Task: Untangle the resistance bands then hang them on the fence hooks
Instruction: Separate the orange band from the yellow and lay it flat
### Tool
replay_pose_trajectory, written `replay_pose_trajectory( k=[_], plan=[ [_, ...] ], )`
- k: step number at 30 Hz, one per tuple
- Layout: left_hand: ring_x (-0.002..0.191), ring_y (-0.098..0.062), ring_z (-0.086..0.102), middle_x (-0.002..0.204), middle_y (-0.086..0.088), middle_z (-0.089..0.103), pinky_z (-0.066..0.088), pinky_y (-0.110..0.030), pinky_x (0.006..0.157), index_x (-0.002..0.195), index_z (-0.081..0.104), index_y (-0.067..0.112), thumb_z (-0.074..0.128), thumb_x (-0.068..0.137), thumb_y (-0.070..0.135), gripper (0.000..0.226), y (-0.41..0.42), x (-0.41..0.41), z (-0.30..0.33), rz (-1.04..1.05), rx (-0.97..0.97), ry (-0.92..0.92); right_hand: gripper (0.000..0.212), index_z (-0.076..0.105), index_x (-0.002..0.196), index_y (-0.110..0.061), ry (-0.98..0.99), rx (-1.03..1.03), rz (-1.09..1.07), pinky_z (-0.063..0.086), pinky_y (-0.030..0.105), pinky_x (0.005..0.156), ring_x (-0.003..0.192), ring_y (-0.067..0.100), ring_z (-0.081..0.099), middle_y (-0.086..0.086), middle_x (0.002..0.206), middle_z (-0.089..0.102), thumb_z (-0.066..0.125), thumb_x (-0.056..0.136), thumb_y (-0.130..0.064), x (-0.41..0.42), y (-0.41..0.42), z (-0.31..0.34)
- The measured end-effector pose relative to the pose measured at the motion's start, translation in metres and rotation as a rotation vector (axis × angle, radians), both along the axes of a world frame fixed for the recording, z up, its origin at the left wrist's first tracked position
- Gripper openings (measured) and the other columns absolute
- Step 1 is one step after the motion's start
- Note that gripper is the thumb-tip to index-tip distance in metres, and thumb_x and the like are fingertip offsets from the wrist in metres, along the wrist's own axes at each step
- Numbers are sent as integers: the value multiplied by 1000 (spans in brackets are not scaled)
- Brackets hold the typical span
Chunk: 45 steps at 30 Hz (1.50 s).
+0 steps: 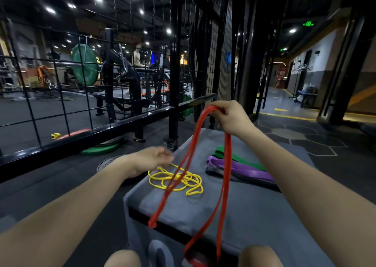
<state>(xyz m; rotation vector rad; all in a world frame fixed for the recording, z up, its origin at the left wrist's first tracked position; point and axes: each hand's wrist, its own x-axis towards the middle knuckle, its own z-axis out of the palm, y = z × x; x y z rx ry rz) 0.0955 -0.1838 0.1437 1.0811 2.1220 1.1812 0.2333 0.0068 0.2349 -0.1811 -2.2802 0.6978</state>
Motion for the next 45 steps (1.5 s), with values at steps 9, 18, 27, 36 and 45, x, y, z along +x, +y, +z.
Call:
replay_pose_trajectory(
  k=[9, 18, 27, 36, 45],
  plan=[
    [60, -6, 50, 69, -1, 47, 44, -19, 61, 85, 50, 13, 41, 99, 17, 16, 63, 53, 68, -90, 485, 0, 18, 70, 96, -12, -95, 194, 2, 46, 32, 69, 73, 18, 57, 6, 79, 66, 53, 89, -12, -9, -5, -2],
    [51, -9, 29, 60, 3, 33, 26, -22, 51, 76, 52, 17, 39, 100, 23, 28, 55, 29, 114, 20, 461, 226, 17, 63, 97, -7, -92, 70, 100, 40, 30, 58, 58, 13, 47, 0, 65, 52, 56, 92, -22, -15, -9, 30],
    [53, -8, 29, 65, 4, 35, 27, -18, 45, 80, 55, 18, 37, 100, 28, 28, 42, 14, 161, 77, 453, 253, 18, 67, 98, -14, -75, 186, 55, 36, 15, 45, 52, 8, 43, -4, 64, 51, 50, 95, -19, -30, -23, 92],
    [56, -8, 33, 70, 4, 39, 28, -18, 48, 81, 58, 19, 40, 99, 29, 28, 35, 3, 164, 172, 478, 279, 16, 60, 80, -18, -282, 503, -155, 54, 32, 65, 64, 18, 60, 0, 71, 58, 52, 93, -14, -36, -22, 114],
    [48, -6, 27, 61, 5, 32, 27, -18, 45, 84, 52, 16, 32, 101, 31, 30, 52, 3, 140, 1, 357, 131, 15, 64, 92, -9, -87, 604, -352, 51, 35, 58, 70, 27, 62, 8, 87, 62, 49, 91, -5, -50, -10, 95]
  ],
)
